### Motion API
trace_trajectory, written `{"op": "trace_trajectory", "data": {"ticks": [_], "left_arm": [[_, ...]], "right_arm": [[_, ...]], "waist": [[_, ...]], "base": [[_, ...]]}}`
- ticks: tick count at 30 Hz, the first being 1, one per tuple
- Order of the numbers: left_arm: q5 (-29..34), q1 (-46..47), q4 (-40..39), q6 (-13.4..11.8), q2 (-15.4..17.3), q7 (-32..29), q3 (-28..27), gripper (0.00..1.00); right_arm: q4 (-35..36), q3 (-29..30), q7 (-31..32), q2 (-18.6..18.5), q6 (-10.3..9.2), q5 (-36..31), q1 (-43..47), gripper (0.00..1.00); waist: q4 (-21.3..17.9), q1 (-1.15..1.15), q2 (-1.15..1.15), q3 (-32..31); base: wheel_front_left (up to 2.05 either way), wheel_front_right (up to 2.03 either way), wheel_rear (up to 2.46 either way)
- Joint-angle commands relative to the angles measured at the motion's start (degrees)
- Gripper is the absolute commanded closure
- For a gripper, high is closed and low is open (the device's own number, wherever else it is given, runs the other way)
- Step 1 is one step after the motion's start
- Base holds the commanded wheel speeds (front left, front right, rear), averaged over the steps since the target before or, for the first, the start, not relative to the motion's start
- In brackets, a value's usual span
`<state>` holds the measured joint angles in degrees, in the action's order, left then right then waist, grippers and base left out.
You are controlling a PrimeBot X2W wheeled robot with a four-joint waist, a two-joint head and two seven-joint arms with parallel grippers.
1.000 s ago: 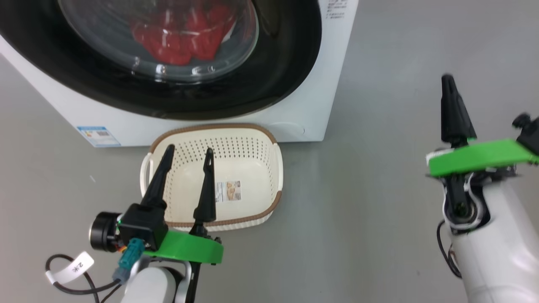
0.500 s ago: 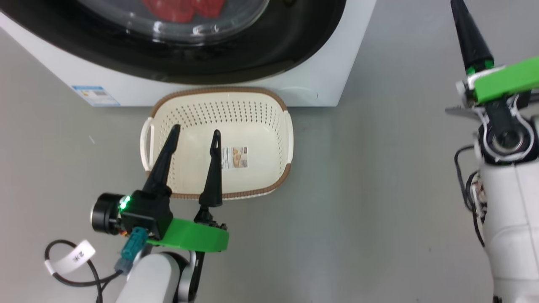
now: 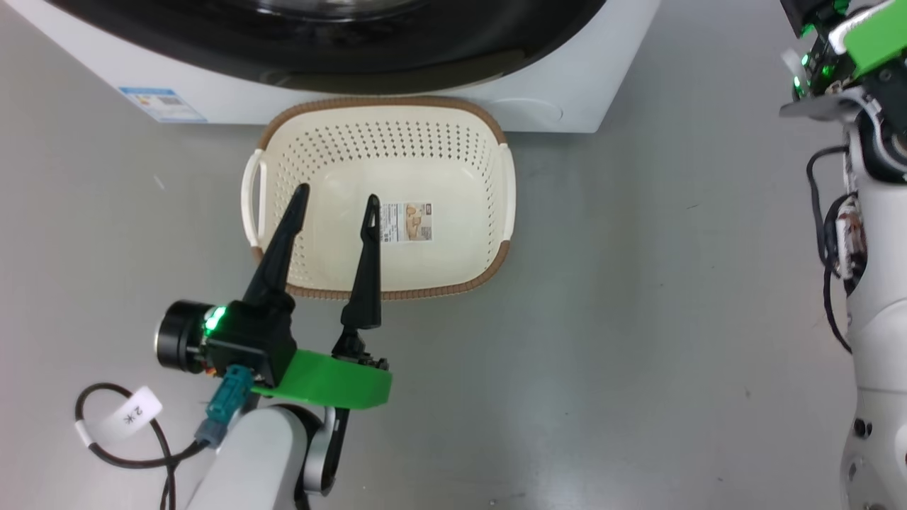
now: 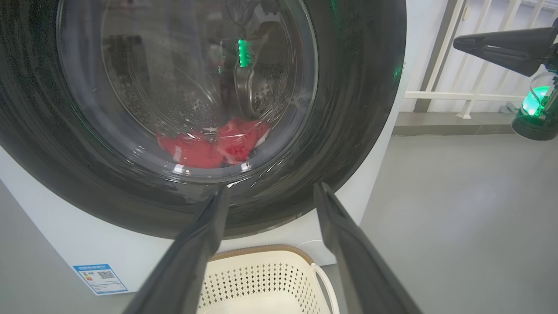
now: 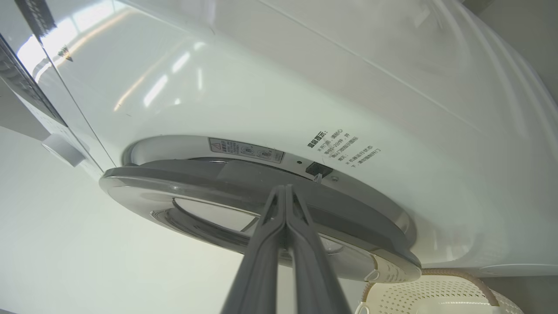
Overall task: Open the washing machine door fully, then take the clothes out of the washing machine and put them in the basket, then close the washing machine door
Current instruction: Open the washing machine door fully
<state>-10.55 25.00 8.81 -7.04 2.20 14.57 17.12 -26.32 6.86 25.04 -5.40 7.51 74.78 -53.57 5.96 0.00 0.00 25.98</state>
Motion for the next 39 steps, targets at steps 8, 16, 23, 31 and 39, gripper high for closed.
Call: {"op": "trace_trajectory", "data": {"ticks": [8, 16, 23, 31, 39], "left_arm": [[-0.21, 1.33, -1.33, -0.35, 0.68, 0.43, -0.44, 0.0], [-1.12, 2.59, -1.64, -0.48, 0.68, 0.43, 0.8, 0.0], [-1.73, 3.37, -1.87, -0.8, 0.68, 0.43, 1.53, 0.0], [-2.23, 3.45, -2.07, -1.15, 0.68, 0.43, 1.95, 0.0], [-2.85, 3.48, -1.99, -1.33, 0.68, 0.43, 2.63, 0.0]], "right_arm": [[-1.95, 2.26, 5.69, 0.98, -0.02, 2.52, -7.23, 1.0], [-5.29, 3.06, 8.11, 1.63, -0.02, 1.99, -11.71, 1.0], [-6.86, 3.2, 8.91, 1.96, -0.02, 0.76, -13.59, 1.0], [-8.63, 3.79, 10.04, 2.17, -0.02, -0.75, -15.97, 1.0], [-10.51, 4.74, 10.88, 2.22, -0.02, -3.11, -18.32, 1.0]], "waist": [[1.55, 0.0, 0.0, 2.75], [2.69, 0.0, 0.0, 4.69], [3.81, 0.0, 0.0, 5.69], [5.52, 0.0, 0.0, 6.39], [7.16, 0.0, 0.0, 6.7]], "base": [[0.0, 0.0, 0.0], [0.0, 0.0, 0.0], [0.0, 0.0, 0.0], [0.0, 0.0, 0.0], [0.0, 0.0, 0.0]]}}
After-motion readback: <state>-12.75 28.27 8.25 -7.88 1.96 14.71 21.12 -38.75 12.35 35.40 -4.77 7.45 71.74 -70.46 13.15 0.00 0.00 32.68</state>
